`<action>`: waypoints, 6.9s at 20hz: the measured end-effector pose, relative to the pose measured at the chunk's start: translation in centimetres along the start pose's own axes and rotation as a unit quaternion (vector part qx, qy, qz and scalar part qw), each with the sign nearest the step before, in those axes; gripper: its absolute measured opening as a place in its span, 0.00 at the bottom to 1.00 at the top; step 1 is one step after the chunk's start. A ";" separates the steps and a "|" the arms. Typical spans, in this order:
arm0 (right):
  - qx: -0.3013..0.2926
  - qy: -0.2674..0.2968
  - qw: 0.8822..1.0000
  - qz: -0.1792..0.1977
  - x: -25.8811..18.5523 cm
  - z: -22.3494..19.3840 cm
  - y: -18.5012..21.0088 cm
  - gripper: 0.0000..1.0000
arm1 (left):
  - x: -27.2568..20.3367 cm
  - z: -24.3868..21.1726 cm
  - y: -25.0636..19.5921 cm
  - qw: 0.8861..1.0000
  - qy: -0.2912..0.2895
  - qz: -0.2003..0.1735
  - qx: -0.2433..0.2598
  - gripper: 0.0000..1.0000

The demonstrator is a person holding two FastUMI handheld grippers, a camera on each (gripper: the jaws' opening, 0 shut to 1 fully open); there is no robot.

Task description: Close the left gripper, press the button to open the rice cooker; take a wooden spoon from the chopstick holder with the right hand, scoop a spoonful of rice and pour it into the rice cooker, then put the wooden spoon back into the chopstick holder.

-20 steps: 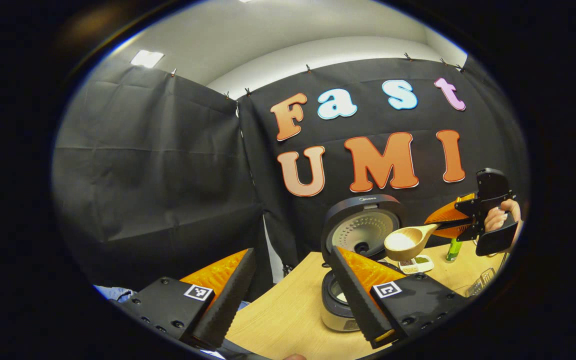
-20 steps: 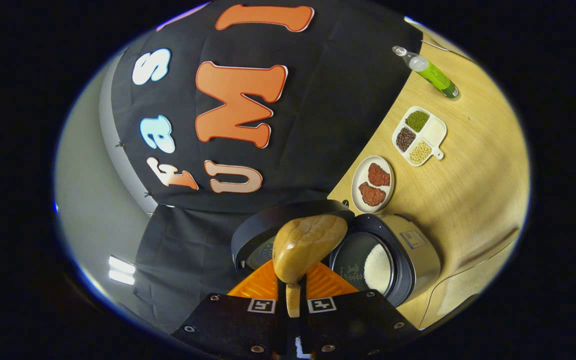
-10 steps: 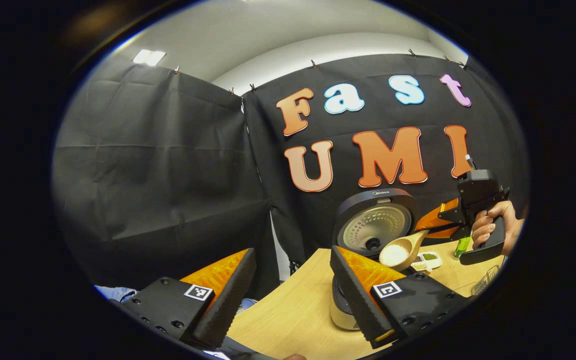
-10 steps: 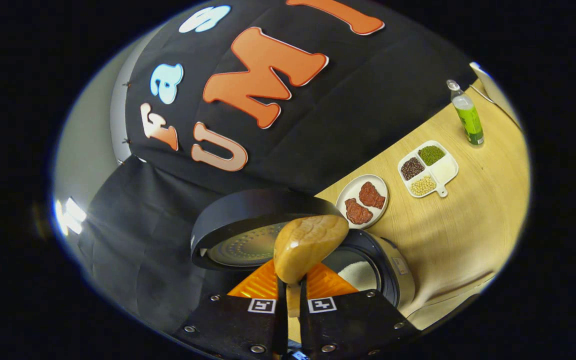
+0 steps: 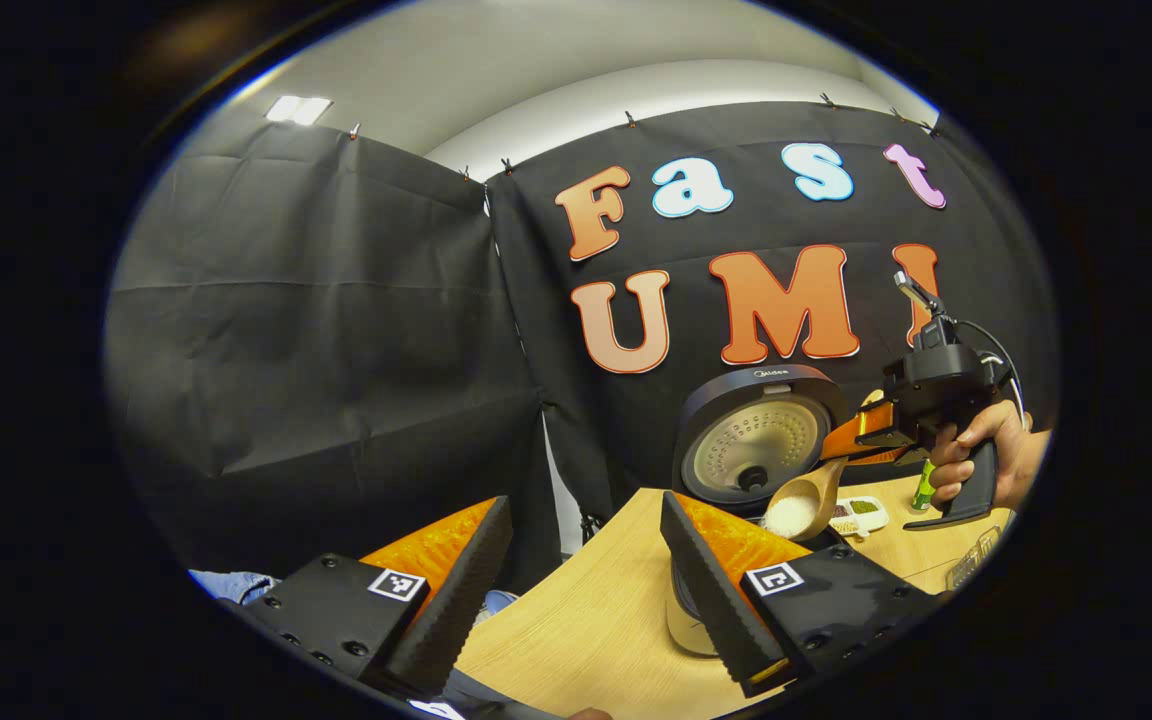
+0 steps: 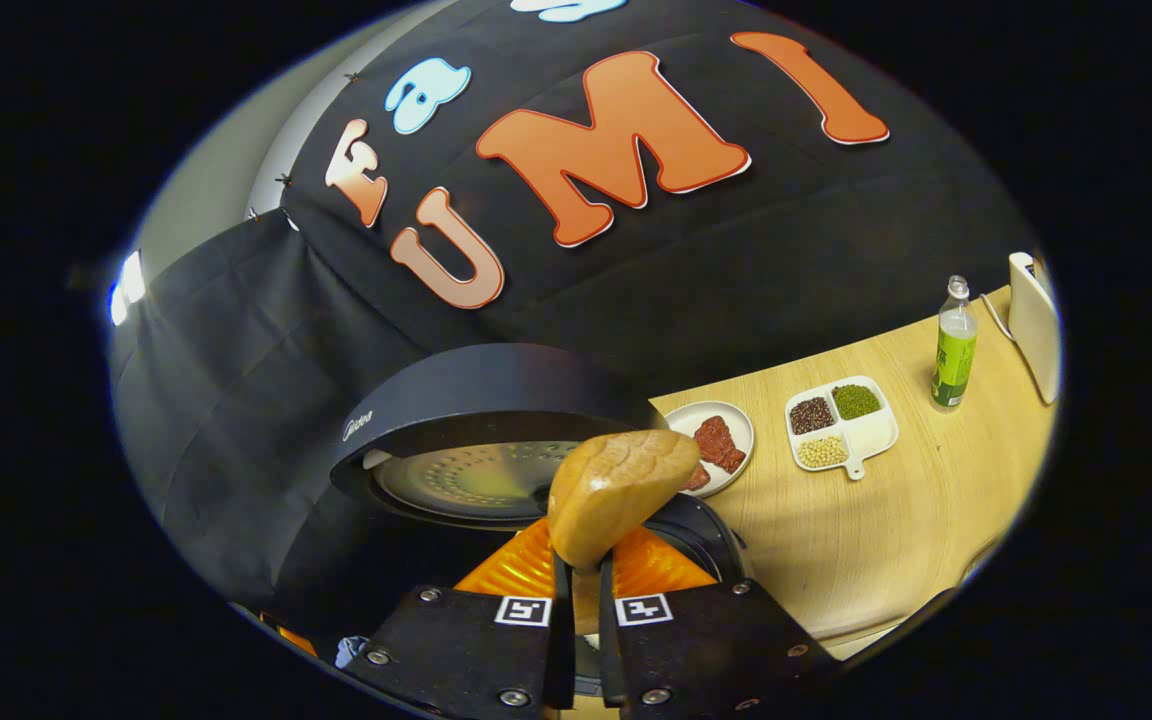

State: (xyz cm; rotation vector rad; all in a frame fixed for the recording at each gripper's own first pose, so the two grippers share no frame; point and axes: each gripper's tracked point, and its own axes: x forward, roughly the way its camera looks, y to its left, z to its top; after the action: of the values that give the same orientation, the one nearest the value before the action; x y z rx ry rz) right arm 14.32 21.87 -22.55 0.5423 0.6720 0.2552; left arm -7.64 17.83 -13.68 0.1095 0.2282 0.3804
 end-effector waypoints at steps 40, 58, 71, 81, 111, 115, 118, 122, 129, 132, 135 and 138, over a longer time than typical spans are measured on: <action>-0.364 -0.057 0.930 0.016 -0.5 -1.4 6.8 0.09 | -0.5 -2.4 1.6 1.000 0.023 0.006 0.001 1.00; -0.091 -0.034 0.995 0.014 -6.8 1.7 -2.5 0.09 | -0.8 -1.6 -2.3 1.000 0.016 -0.018 0.017 1.00; 0.069 -0.085 0.985 -0.132 -20.3 2.3 -23.6 0.10 | -1.4 0.0 -10.6 0.995 0.009 -0.091 0.030 1.00; 0.112 -0.110 0.961 -0.228 -27.2 -1.4 -33.6 0.10 | -2.0 2.3 -16.8 0.987 -0.002 -0.155 0.038 0.94; -0.006 -0.132 0.942 -0.309 -30.4 3.4 -34.4 0.74 | 1.9 6.6 -19.6 0.986 -0.018 -0.168 0.012 1.00; -0.047 -0.176 0.938 -0.294 -31.7 7.6 -30.3 0.74 | 7.5 9.6 -20.1 0.986 -0.008 -0.163 -0.020 1.00; -0.073 -0.197 0.936 -0.284 -32.3 9.3 -28.1 0.74 | 12.5 12.0 -19.8 0.988 -0.008 -0.149 -0.034 1.00; -0.103 -0.211 0.932 -0.277 -33.2 10.4 -26.1 0.74 | 19.0 12.1 -20.8 0.989 0.037 -0.137 -0.034 0.94; -0.134 -0.208 0.930 -0.271 -33.6 10.6 -25.4 0.74 | 22.7 6.4 -22.0 0.972 0.190 -0.128 -0.047 1.00; -0.134 -0.199 0.938 -0.249 -32.3 10.4 -24.6 0.74 | 20.9 4.0 -22.1 0.961 0.242 -0.135 -0.019 0.95; -0.145 -0.196 0.942 -0.229 -31.0 10.5 -23.6 0.74 | 17.2 0.6 -21.7 0.937 0.318 -0.142 -0.015 1.00; -0.158 -0.191 0.945 -0.211 -29.8 10.5 -22.6 0.74 | 13.0 -4.2 -21.1 0.901 0.408 -0.148 0.003 0.99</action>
State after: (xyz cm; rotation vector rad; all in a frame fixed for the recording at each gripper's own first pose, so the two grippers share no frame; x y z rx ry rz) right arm -0.31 -12.74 -12.73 0.1219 0.3438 -0.1463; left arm 10.62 3.59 -23.50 -0.0885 1.0662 0.1001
